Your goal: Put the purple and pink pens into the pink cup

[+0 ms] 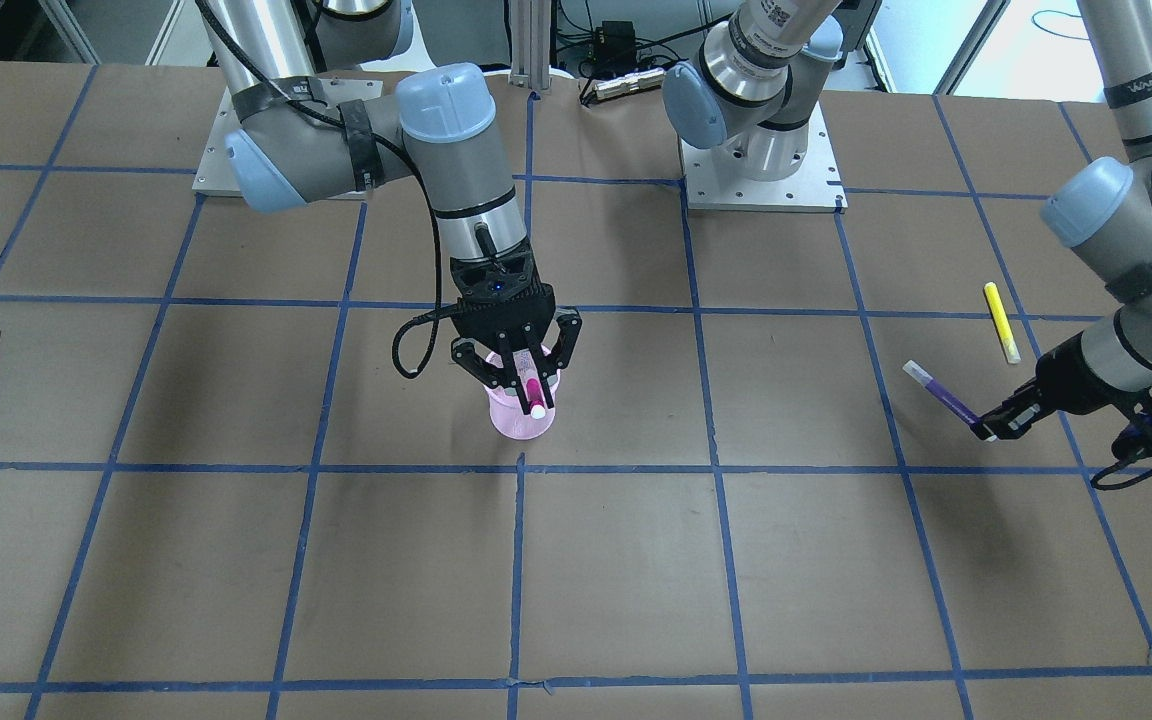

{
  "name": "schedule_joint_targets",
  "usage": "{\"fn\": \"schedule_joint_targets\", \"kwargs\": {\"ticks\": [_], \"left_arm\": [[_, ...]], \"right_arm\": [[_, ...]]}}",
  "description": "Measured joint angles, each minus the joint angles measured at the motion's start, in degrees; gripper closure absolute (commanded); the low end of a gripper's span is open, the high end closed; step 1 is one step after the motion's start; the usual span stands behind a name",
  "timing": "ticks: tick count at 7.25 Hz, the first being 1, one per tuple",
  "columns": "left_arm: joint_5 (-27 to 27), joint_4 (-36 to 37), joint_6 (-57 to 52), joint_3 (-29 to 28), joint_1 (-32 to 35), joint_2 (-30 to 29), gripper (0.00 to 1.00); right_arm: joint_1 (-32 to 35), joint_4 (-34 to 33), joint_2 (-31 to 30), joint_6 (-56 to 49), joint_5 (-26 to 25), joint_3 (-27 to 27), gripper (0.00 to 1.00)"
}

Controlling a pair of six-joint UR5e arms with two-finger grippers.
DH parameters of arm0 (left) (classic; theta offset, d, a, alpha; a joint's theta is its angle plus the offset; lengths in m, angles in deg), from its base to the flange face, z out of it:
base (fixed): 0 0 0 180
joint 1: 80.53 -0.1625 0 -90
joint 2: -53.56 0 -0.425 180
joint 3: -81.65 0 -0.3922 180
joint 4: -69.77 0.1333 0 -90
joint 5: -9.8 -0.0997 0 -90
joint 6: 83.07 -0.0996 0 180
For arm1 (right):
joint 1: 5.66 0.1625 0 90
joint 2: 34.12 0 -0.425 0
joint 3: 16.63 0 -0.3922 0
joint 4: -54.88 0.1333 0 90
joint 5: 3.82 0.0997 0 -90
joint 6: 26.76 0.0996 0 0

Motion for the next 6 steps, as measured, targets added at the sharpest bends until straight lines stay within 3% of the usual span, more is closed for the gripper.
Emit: {"fn": "schedule_joint_targets", "kwargs": {"ticks": [3, 4, 6], "left_arm": [[0.17, -1.14, 0.06, -0.23, 3.51, 5.26, 1.00], [0.43, -1.19, 0.08, -0.27, 4.84, 7.40, 1.00], [3.09, -1.20, 1.70, -0.25, 8.98, 11.97, 1.00]], "right_arm": [[-1.03, 1.56, -0.83, 0.15, -0.19, -1.12, 0.00], [-2.56, 6.28, -1.77, -0.09, -0.06, -3.23, 0.00], [-8.14, 28.28, -5.25, -2.01, 0.00, -12.49, 0.00]]}}
